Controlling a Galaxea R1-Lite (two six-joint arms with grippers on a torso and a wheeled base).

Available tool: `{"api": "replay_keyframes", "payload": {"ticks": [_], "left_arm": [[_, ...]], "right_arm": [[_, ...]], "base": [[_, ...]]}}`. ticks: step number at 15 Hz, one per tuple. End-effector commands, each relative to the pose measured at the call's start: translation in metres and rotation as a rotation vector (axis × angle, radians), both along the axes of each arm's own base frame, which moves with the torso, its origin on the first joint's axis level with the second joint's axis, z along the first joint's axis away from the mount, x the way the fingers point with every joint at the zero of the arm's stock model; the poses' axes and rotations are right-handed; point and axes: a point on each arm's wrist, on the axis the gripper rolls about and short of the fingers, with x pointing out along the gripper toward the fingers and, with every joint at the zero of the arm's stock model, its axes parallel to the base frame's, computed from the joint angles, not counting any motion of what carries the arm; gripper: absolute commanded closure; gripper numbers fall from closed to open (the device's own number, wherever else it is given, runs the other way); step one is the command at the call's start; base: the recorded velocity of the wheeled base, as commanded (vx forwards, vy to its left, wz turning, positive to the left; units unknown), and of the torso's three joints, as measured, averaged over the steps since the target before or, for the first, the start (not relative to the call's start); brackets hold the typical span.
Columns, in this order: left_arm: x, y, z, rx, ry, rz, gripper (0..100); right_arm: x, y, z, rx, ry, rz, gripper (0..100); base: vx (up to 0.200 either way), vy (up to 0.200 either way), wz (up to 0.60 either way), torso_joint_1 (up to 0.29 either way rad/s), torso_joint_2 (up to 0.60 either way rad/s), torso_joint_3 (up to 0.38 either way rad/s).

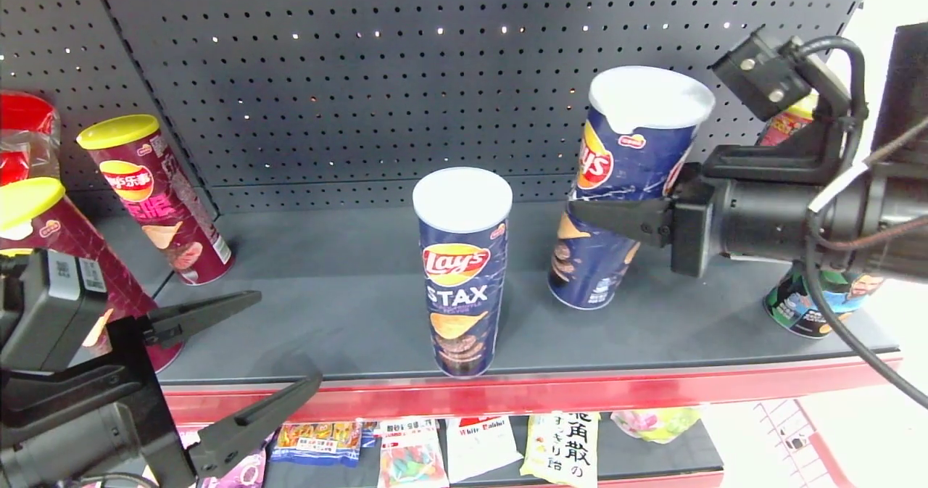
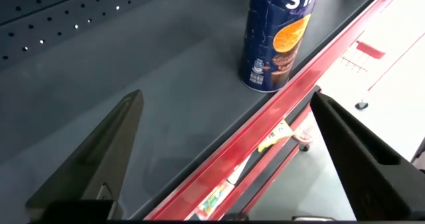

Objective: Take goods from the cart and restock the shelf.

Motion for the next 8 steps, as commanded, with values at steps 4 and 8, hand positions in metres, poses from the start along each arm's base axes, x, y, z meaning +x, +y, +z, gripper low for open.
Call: {"api": "replay_keyframes", "payload": {"ticks": [4,8], "left_arm": [[0.001,0.0,-0.003,0.011,0.024,-0.001,0],[0.001,0.0,-0.004,0.021,0.043,0.002,0]], "right_arm": [[0.055,0.039,-0.001,0.005,0.006,0.029,100],[0.082,0.053,-0.009,0.005,0.019,0.047,100]], "base": [[0.0,0.0,0.0,0.0,0.0,0.0],[0.0,0.0,0.0,0.0,0.0,0.0]]}}
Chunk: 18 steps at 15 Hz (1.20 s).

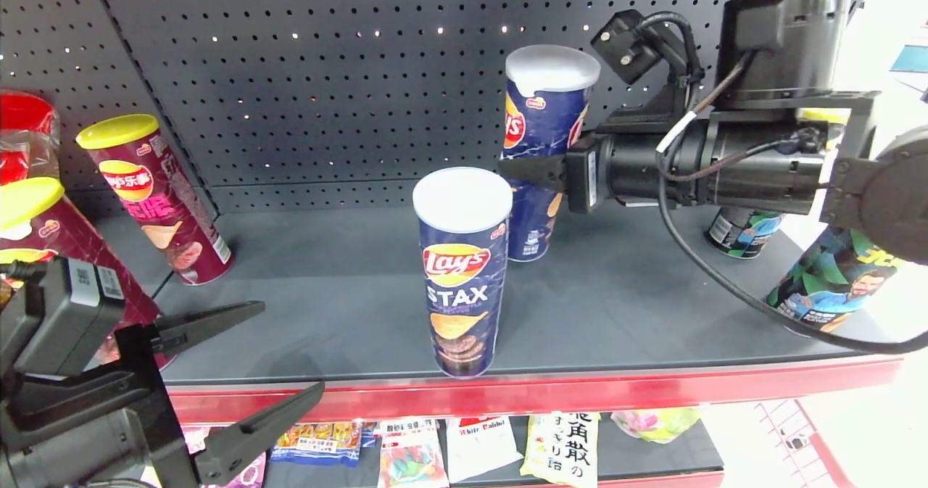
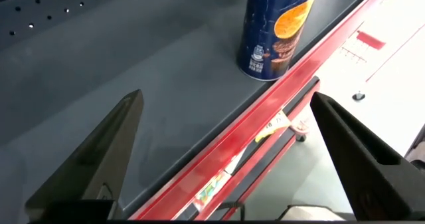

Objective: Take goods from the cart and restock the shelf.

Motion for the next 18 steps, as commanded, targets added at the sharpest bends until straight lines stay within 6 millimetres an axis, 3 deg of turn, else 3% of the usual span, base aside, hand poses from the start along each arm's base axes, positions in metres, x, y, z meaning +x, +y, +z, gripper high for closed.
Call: {"api": "replay_keyframes", "payload": {"ticks": [1,6,18], "left_arm": [[0.001,0.0,-0.001,0.002,0.004,0.001,0],[0.0,0.0,-0.004,0.014,0.027,0.004,0],[-0.004,0.002,-0.004,0.014,0.022,0.013,0]], "right_arm": [[0.023,0.007,-0.017,-0.019,0.036,0.004,100],[0.047,0.008,-0.021,-0.008,0.036,0.006,100],[0.06,0.019,-0.035,-0.015,0.062,0.026,100]], "base": [[0.0,0.0,0.0,0.0,0.0,0.0],[0.0,0.0,0.0,0.0,0.0,0.0],[0.0,0.0,0.0,0.0,0.0,0.0]]}}
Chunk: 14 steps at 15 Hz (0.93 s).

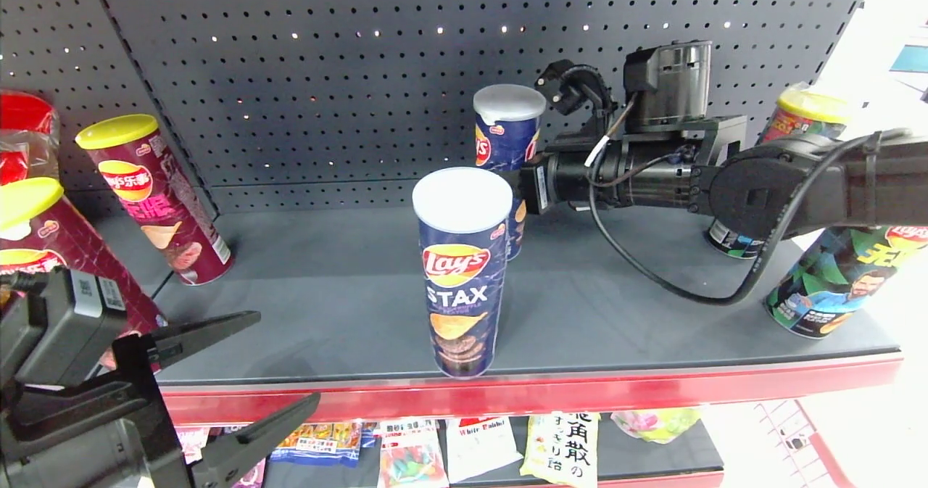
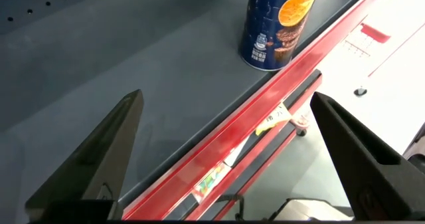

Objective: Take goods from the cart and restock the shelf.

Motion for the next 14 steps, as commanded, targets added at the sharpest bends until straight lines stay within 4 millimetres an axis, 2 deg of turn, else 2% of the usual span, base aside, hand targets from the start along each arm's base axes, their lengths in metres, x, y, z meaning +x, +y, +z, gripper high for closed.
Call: {"api": "replay_keyframes", "payload": {"ticks": [1,11,12,14], "left_arm": [[-0.0012,0.0006,0.0001,0.001,0.0,0.003,0],[-0.0028,0.0014,-0.003,0.006,0.01,0.004,0],[-0.0028,0.0014,-0.003,0.006,0.01,0.004,0],[-0.0028,0.0014,-0.003,0.005,0.01,0.003,0]], "right_arm": [[0.0008,0.0009,-0.0032,-0.005,0.007,0.002,100],[0.001,0.0025,-0.0087,-0.014,0.022,0.005,100],[0.001,0.0025,-0.009,-0.014,0.022,0.004,0],[0.001,0.0025,-0.009,-0.014,0.022,0.004,0]], "base": [[0.0,0.0,0.0,0.0,0.0,0.0],[0.0,0.0,0.0,0.0,0.0,0.0],[0.0,0.0,0.0,0.0,0.0,0.0],[0.0,0.0,0.0,0.0,0.0,0.0]]}}
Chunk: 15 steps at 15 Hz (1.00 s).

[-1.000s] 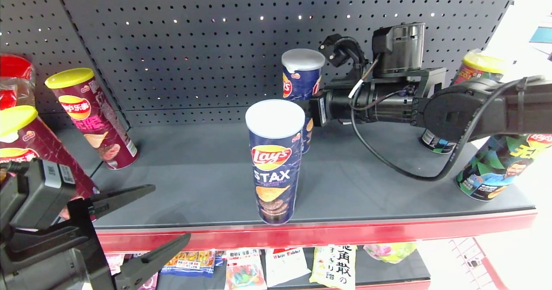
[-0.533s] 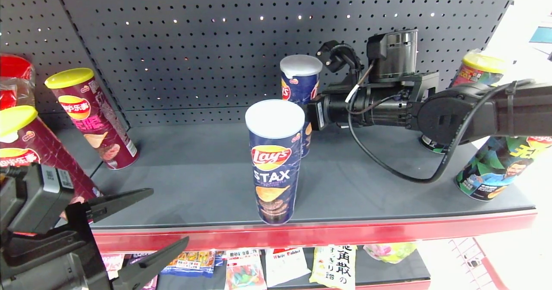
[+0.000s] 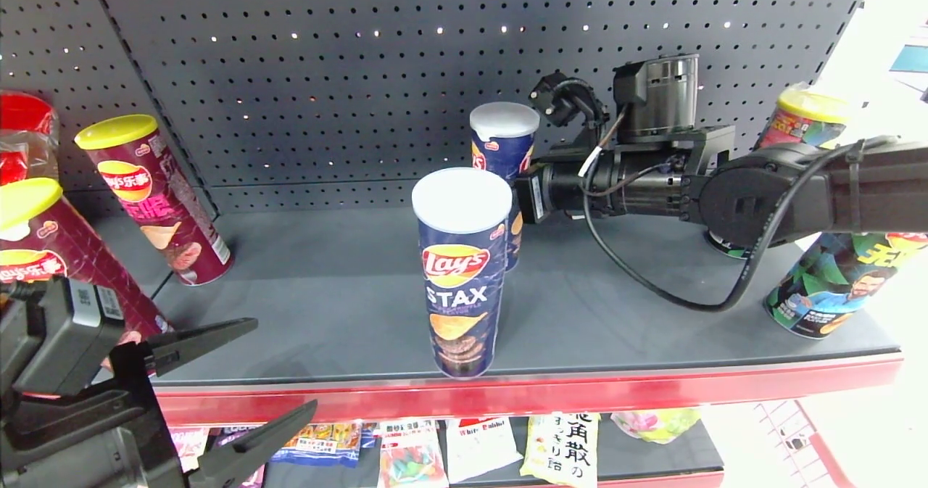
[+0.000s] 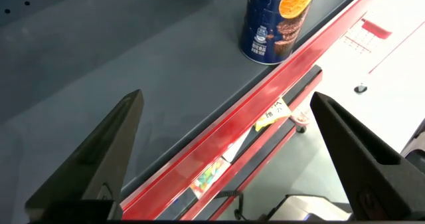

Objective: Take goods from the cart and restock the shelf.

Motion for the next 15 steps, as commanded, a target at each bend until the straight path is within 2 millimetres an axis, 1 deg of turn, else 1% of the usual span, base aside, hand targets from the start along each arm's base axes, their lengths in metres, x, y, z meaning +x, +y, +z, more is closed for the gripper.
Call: {"api": "replay_keyframes", "payload": {"ticks": [1,4,7,12,13,14,15], "left_arm": [[0.0,0.0,0.0,0.0,0.001,-0.001,0],[0.0,0.0,0.0,0.0,0.001,-0.001,0],[0.0,0.0,0.0,0.001,0.002,-0.001,0],[0.001,0.0,-0.001,0.003,0.006,-0.001,0],[0.001,0.0,-0.001,0.003,0.008,0.001,0],[0.002,0.0,-0.001,0.004,0.008,0.002,0],[0.002,0.0,-0.001,0.004,0.007,0.004,0]], "right_arm": [[-0.001,0.0,0.001,0.001,-0.001,-0.003,0],[-0.004,-0.002,0.001,0.0,0.002,-0.005,0],[-0.015,-0.01,0.002,-0.009,0.013,-0.009,0],[-0.042,-0.028,0.001,-0.026,0.037,-0.017,0],[-0.054,-0.037,0.002,-0.032,0.044,-0.026,0],[-0.059,-0.04,0.002,-0.036,0.045,-0.035,0],[-0.071,-0.049,0.002,-0.042,0.047,-0.048,0]], "base": [[0.0,0.0,0.0,0.0,0.0,0.0],[0.0,0.0,0.0,0.0,0.0,0.0],[0.0,0.0,0.0,0.0,0.0,0.0],[0.0,0.0,0.0,0.0,0.0,0.0],[0.0,0.0,0.0,0.0,0.0,0.0],[0.0,0.0,0.0,0.0,0.0,0.0],[0.0,0.0,0.0,0.0,0.0,0.0]]}}
